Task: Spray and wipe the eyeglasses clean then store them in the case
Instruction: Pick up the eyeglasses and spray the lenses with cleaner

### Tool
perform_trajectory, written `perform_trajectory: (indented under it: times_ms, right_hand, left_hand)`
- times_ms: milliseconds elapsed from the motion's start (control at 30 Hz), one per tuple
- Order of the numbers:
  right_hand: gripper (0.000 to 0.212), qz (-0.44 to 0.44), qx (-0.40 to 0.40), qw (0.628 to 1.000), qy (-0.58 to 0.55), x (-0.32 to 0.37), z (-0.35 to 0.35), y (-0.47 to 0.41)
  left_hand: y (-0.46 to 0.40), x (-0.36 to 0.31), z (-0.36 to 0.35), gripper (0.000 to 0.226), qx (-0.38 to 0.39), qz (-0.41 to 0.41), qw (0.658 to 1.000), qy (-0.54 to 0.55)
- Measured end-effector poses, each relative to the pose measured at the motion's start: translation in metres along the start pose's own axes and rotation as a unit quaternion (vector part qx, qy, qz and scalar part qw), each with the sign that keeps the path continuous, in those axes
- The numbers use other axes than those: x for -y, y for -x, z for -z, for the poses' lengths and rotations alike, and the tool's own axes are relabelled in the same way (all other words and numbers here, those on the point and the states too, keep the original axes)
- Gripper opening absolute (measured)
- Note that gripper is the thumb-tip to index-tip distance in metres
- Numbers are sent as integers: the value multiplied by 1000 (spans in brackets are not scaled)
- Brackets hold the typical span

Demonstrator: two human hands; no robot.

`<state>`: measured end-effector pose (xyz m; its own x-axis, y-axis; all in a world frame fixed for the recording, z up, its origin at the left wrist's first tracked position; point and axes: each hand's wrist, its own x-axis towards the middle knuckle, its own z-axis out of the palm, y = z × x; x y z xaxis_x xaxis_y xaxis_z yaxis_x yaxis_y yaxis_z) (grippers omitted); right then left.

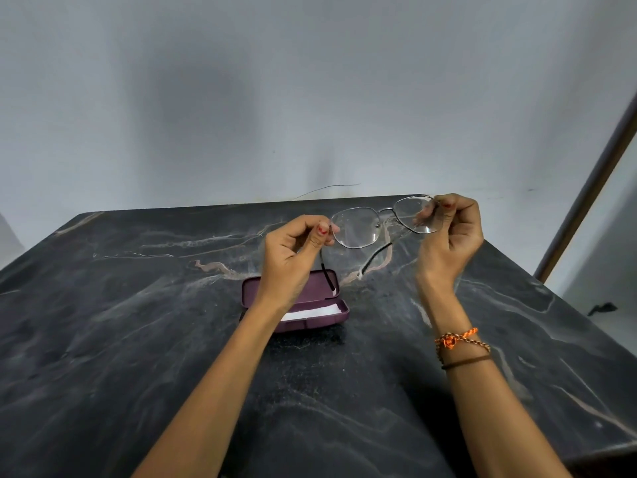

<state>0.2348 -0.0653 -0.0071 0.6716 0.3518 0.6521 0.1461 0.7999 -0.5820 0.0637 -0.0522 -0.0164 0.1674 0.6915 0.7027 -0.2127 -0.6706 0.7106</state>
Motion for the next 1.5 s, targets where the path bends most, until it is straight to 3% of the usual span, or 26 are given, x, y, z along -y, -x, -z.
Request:
perform_trajectory:
  times_ms: [100,233,467,600,767,967,1200,1367,1500]
  right_hand:
    - [20,55,47,994,79,6,6,-5]
    - [17,128,119,957,231,6,9,-11]
    - [17,155,174,937,259,3,1,-21]
    - [15,160,182,936,256,1,0,-27]
    - [15,169,201,919,292,0,6,-37]
    - [17,158,180,905,351,0,17,-38]
    - [22,104,11,919,379,-11,51,-24]
    - [48,32,117,897,425,-29,75,-9]
    - [62,37,114,897,426,-38,74,0]
  left_hand:
    - [-7,-2,6,10,-29,-9,999,20]
    - [-22,-11,17,10,-64,-27,997,31]
    - [-26,-11,31,26,-75,-32,997,9]
    - [-25,-9,33,23,-58,-79,987,-124]
    - [-29,-11,30,9,-2,-202,935,-292]
    - [-31,-10,16,9,-7,-249,915,-317]
    - [-31,-3,-1,6,-26,-257,903,-344]
    - [-32,9,-12,5,-57,-242,905,-346]
    - [-40,16,-19,7,-78,-237,908,-336]
